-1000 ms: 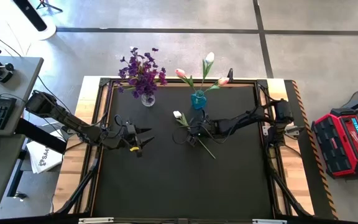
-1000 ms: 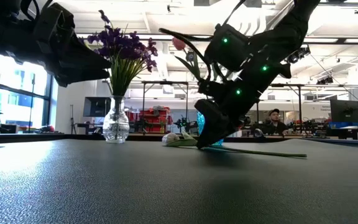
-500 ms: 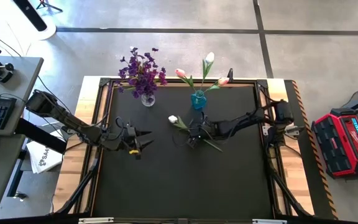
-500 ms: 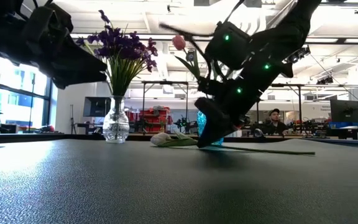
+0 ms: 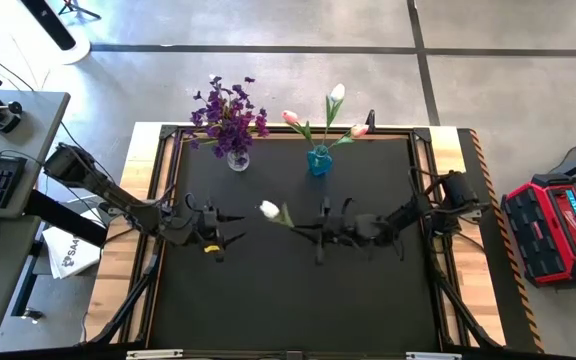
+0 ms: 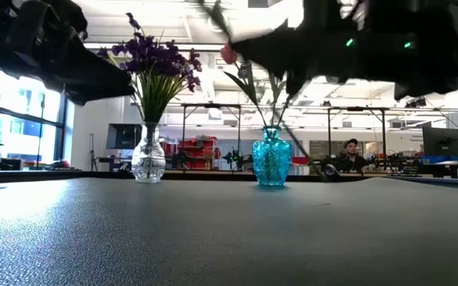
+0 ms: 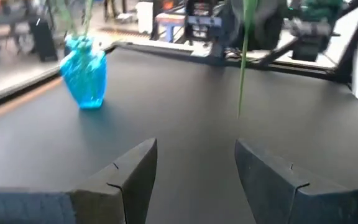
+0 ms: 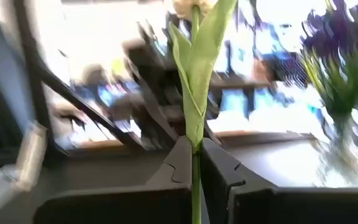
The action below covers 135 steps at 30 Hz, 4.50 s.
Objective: Sort flowers into vase by color
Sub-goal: Put the white flower into the blue vase
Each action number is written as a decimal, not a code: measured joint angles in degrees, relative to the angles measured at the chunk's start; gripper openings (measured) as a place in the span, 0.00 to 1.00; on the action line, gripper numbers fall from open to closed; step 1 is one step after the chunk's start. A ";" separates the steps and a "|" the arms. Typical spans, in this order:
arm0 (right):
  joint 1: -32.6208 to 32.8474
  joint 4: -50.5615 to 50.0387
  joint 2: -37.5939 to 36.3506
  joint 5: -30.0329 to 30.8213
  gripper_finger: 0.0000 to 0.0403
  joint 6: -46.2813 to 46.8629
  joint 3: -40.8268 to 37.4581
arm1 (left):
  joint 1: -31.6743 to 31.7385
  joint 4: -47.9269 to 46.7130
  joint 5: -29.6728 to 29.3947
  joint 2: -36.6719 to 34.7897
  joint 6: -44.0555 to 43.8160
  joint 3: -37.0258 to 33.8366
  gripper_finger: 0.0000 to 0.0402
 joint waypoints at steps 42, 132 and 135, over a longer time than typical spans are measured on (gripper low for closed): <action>2.82 6.54 0.04 -29.18 0.00 -11.82 10.72 | 5.85 7.57 25.94 29.72 34.01 36.20 0.16; -17.46 -18.45 -29.38 21.49 0.00 -20.22 -0.55 | 10.26 -17.31 4.68 23.70 9.87 26.71 0.33; -17.58 -24.41 -29.38 22.74 0.00 -20.97 3.45 | 10.14 -17.66 4.68 23.72 9.09 26.71 0.33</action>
